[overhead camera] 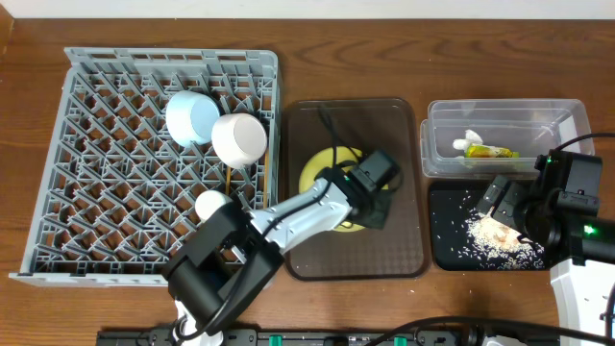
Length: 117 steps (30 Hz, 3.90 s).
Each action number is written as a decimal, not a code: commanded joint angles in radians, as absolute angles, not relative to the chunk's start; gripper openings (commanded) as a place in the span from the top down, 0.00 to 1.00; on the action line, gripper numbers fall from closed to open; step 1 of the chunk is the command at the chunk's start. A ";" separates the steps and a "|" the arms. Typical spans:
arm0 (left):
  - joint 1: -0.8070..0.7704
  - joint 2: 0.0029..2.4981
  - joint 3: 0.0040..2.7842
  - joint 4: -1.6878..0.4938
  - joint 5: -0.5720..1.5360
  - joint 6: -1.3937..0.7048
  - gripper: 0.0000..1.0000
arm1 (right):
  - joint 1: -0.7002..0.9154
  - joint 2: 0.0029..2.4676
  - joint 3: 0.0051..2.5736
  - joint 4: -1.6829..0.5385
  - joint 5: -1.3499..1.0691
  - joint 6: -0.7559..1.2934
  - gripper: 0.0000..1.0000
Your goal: Sort waste into correct bins and load items into the dishwasher
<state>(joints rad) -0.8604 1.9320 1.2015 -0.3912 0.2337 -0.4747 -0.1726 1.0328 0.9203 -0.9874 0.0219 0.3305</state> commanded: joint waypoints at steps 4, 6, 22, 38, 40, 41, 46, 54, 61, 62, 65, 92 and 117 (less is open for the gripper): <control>-0.930 1.944 1.195 -0.290 0.461 -0.411 0.83 | -0.179 1.029 0.928 -0.988 0.026 0.336 0.01; -0.927 1.943 1.203 -0.297 0.443 -0.335 0.83 | -0.179 1.029 0.928 -0.988 0.026 0.336 0.01; -0.698 1.768 1.222 -0.538 0.086 -0.333 0.47 | -0.179 1.029 0.928 -0.988 0.026 0.336 0.01; -0.698 1.978 1.180 -0.554 -0.031 -0.377 0.54 | -0.179 1.029 0.928 -0.988 0.026 0.336 0.01; -0.698 1.990 1.180 -0.556 0.012 -0.378 0.70 | -0.179 1.029 0.928 -0.988 0.026 0.336 0.01; -0.699 1.995 1.180 -0.556 0.039 -0.378 0.75 | -0.179 1.029 0.928 -0.988 0.026 0.336 0.01; -0.698 1.990 1.182 -0.561 0.038 -0.375 0.92 | -0.179 1.029 0.928 -0.988 0.026 0.336 0.01; -0.698 1.769 1.231 -0.650 -0.140 -0.375 0.93 | -0.179 1.029 0.928 -0.988 0.026 0.336 0.01; -0.698 1.481 1.231 -0.723 -0.263 -0.366 0.92 | -0.179 1.029 0.928 -0.988 0.026 0.336 0.01; -0.698 1.444 1.231 -0.733 -0.284 -0.350 0.92 | -0.179 1.029 0.928 -0.988 0.026 0.336 0.01; -0.698 1.337 1.231 -0.768 -0.405 -0.322 0.93 | -0.179 1.029 0.928 -0.988 0.026 0.336 0.01; -0.697 1.334 1.228 -0.699 -1.290 0.004 0.93 | -0.179 1.029 0.928 -0.988 0.026 0.336 0.01; -0.625 1.521 1.228 -0.321 -1.169 0.276 0.93 | -0.179 1.029 0.928 -0.988 0.026 0.336 0.01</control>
<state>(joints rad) -0.6437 1.5246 1.2186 -0.3367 -1.1889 0.2401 -0.1726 1.0328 0.9203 -0.9871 0.0223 0.3305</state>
